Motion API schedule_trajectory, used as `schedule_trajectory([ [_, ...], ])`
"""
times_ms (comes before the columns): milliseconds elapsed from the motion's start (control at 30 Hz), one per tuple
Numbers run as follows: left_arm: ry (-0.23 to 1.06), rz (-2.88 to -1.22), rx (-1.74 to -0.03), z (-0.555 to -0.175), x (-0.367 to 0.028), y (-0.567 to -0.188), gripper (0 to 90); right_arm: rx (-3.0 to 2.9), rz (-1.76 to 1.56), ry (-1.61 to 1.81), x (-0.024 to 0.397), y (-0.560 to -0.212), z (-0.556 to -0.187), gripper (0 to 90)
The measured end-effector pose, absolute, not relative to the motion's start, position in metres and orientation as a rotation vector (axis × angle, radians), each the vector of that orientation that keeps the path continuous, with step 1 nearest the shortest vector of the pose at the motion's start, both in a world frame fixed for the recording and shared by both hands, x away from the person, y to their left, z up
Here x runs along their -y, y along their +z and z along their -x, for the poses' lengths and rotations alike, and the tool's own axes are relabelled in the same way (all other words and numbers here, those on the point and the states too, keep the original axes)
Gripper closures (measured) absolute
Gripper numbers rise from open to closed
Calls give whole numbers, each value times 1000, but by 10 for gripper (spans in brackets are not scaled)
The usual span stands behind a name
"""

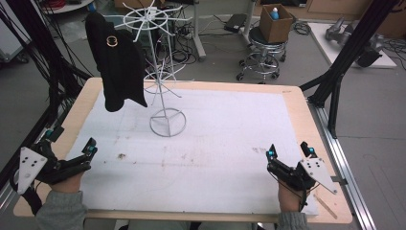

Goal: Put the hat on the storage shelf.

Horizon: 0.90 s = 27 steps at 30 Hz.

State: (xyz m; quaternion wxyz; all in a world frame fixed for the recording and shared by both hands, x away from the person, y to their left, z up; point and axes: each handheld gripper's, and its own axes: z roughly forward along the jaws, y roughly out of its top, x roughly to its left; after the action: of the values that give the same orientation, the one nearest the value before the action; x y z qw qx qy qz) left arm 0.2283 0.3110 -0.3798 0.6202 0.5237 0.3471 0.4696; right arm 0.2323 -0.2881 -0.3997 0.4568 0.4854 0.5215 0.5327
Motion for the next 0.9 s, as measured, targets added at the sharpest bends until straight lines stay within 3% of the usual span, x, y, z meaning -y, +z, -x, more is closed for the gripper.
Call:
schedule_trajectory([
  [900, 1075, -1310, -843, -224, -316, -404, 17, -1293, -1182, 1312, 287, -400, -232, 9],
])
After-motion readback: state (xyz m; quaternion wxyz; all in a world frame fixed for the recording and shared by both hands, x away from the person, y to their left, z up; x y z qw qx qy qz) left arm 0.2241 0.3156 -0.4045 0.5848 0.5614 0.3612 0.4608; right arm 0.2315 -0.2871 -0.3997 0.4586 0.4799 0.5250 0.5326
